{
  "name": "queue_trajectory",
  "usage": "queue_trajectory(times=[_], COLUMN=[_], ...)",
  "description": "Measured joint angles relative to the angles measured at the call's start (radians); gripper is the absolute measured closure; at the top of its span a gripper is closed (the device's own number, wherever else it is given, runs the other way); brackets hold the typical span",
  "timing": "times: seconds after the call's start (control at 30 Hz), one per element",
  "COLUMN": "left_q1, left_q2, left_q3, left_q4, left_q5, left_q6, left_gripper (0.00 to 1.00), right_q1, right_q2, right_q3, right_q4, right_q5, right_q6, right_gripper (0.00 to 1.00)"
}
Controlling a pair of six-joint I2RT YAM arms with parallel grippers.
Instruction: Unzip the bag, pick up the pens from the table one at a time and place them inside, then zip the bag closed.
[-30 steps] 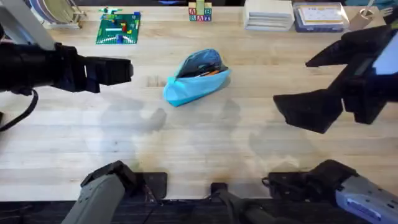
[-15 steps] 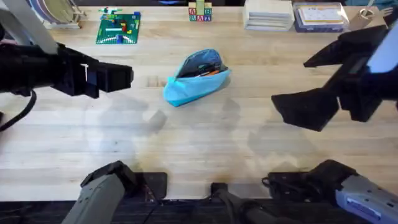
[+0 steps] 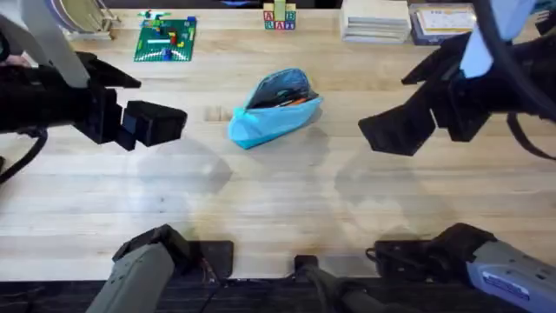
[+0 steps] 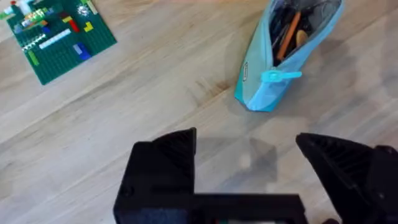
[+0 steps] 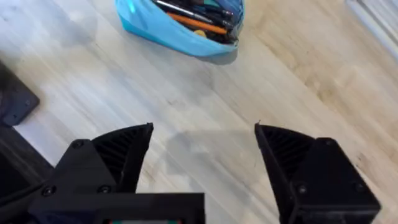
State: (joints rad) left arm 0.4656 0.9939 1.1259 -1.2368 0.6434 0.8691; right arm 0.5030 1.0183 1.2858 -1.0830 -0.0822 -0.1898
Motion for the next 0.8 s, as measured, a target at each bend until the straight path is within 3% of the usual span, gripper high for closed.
queue_trajectory(times=[0.27, 0.47, 0.8], left_q1=[0.000, 0.000, 0.000], left_q2=[0.000, 0.030, 0.153], left_q3=[0.000, 0.000, 0.000], left_q4=[-0.028, -0.099, -0.172], left_q5=[0.000, 0.031, 0.118], left_q6=[0.055, 0.208, 0.464], left_gripper=[0.007, 0.007, 0.007], right_q1=[0.000, 0.014, 0.108], right_q2=[0.021, 0.065, 0.167], right_q3=[0.000, 0.000, 0.016], right_q4=[0.085, 0.112, 0.124], right_q5=[-0.047, -0.057, -0.061], right_q6=[0.000, 0.012, 0.037], right_gripper=[0.005, 0.005, 0.005])
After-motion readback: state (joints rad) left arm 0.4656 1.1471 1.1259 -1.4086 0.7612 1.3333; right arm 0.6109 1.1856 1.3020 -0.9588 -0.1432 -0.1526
